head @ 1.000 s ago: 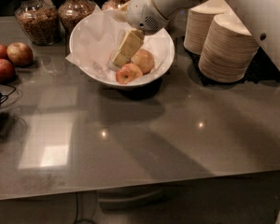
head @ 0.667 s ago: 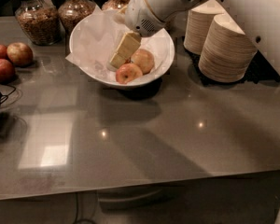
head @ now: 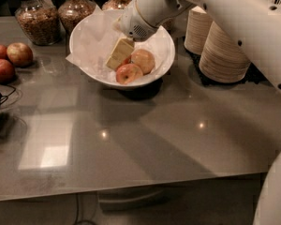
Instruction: Pick apple from white bowl
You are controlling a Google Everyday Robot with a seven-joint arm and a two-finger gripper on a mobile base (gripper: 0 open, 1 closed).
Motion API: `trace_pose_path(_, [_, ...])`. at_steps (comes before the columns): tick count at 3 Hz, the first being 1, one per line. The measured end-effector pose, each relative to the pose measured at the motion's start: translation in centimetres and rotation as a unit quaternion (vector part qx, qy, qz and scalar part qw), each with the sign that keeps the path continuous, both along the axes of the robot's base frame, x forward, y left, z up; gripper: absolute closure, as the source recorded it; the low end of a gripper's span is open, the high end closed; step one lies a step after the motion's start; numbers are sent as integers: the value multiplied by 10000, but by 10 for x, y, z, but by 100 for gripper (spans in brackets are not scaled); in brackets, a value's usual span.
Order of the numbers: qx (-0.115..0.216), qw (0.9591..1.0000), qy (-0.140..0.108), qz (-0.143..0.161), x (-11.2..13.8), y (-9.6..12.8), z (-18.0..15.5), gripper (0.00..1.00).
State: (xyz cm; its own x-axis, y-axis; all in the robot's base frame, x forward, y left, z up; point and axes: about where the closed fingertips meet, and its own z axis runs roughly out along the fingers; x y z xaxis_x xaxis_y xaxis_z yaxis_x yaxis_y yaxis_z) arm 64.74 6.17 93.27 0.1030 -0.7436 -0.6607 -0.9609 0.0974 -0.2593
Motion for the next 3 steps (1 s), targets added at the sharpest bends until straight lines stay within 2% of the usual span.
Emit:
trace_pose_path(1, [-77,9998,122,-151,10,3,-15,29])
trace_pose_path(3, [-153,9987,226,-420,26,0,-36,28])
